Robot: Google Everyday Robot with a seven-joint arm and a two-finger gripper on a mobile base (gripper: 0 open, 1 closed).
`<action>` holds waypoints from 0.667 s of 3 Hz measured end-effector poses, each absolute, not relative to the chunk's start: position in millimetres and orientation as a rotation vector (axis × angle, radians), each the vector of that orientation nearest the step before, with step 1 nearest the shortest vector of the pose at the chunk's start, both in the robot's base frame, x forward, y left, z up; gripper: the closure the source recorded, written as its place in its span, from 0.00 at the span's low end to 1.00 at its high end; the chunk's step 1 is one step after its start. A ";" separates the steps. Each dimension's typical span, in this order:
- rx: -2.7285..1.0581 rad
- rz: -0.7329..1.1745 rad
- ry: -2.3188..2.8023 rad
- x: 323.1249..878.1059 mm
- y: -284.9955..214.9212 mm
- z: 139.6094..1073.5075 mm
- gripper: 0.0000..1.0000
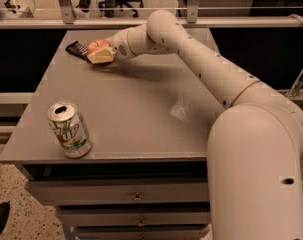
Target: Move apple near rxbar chocolate
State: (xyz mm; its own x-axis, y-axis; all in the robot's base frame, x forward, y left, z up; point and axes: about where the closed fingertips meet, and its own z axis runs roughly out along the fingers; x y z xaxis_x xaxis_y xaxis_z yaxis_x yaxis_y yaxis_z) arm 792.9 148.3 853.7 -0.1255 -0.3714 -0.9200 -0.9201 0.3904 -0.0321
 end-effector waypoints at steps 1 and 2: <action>-1.149 0.723 1.687 791.5 148.4 852.8 0.12; -1.145 0.718 1.680 790.4 144.3 858.4 0.00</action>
Offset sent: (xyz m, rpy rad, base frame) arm -0.0027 -0.0167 0.0172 0.0124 -0.0295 -0.0136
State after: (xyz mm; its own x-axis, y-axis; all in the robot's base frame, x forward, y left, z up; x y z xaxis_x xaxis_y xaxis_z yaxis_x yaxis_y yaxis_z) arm 790.4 144.3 858.4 -0.1148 -0.3649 -0.9239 -0.9198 0.3903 -0.0399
